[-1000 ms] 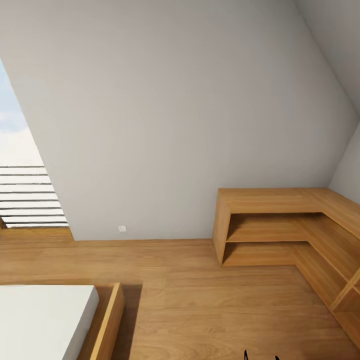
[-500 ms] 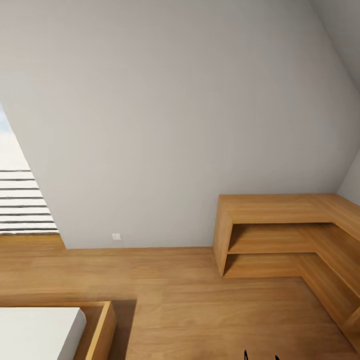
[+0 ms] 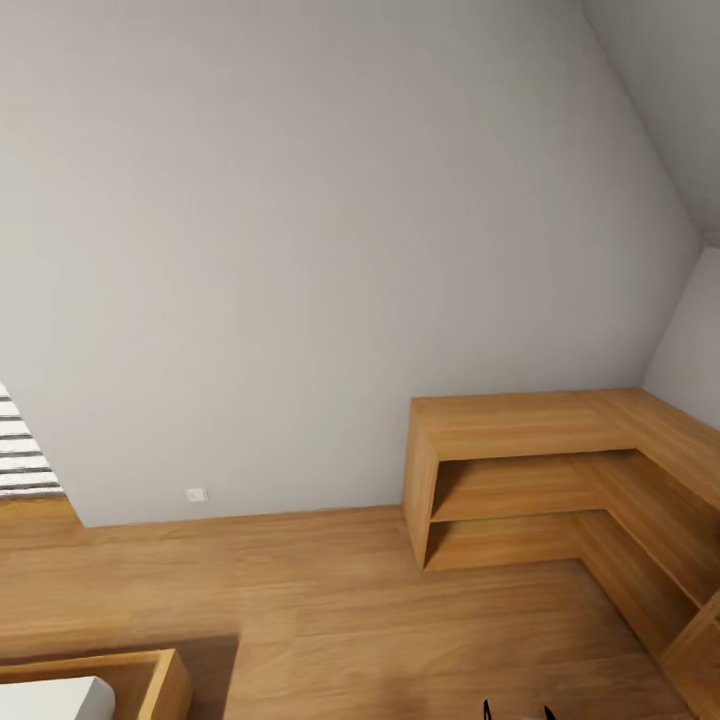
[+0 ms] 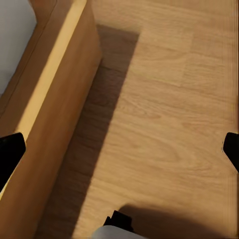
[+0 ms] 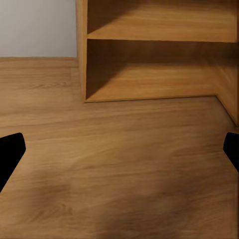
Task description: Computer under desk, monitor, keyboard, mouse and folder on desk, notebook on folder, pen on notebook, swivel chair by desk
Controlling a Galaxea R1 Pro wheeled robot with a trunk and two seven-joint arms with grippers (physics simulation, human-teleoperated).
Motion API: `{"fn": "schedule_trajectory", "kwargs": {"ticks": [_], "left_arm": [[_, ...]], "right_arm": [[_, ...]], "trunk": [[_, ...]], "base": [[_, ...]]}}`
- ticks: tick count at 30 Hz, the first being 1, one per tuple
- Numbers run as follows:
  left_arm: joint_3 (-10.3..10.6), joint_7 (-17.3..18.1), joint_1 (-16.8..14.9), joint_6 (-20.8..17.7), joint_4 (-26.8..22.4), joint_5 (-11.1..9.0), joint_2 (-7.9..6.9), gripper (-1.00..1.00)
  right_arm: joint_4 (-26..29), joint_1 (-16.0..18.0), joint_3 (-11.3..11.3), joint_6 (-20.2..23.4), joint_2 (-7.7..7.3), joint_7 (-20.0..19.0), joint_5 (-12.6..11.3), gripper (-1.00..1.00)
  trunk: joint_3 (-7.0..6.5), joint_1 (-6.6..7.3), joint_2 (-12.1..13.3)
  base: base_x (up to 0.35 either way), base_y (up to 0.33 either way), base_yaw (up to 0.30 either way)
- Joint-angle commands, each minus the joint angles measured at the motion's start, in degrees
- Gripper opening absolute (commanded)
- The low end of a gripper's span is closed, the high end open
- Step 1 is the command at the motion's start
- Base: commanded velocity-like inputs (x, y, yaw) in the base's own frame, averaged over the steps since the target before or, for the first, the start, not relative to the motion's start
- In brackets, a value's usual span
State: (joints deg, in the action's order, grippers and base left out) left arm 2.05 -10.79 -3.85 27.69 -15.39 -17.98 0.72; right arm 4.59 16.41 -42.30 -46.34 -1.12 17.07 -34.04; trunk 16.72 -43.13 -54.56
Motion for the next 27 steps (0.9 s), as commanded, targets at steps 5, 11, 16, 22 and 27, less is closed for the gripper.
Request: {"fn": "schedule_trajectory", "kwargs": {"ticks": [5, 11, 16, 22, 27], "left_arm": [[0.24, -0.37, -0.02, 0.36, 0.01, 0.02, -0.01, 1.0], [0.24, -0.37, -0.02, 0.55, 0.01, 0.04, -0.01, 1.0], [0.24, -0.37, -0.02, 0.59, 0.01, 0.05, -0.01, 1.0], [0.24, -0.37, -0.02, 0.6, 0.01, 0.05, -0.01, 1.0], [0.24, -0.37, -0.02, 0.61, 0.01, 0.05, -0.01, 1.0]], "right_arm": [[0.07, 0.03, -0.43, 0.02, -0.07, 0.51, 1.85, 1.0], [0.07, 0.03, -0.42, 0.02, -0.1, 0.51, 2.84, 1.0], [0.06, 0.03, -0.42, 0.02, -0.11, 0.51, 3.04, 1.0], [0.05, 0.03, -0.41, 0.02, -0.11, 0.51, 3.11, 1.0], [0.06, 0.03, -0.41, 0.02, -0.11, 0.51, 3.11, 1.0]], "trunk": [[-0.14, -0.01, -0.05], [-0.4, -0.01, -0.05], [-0.62, -0.01, -0.05], [-0.88, -0.01, -0.05], [-1.09, -0.01, -0.05]], "base": [[0.026, -0.021, -0.218], [0.006, -0.005, -0.222], [0.002, -0.001, -0.222], [0.0, 0.0, -0.223], [0.0, 0.0, -0.224]]}}
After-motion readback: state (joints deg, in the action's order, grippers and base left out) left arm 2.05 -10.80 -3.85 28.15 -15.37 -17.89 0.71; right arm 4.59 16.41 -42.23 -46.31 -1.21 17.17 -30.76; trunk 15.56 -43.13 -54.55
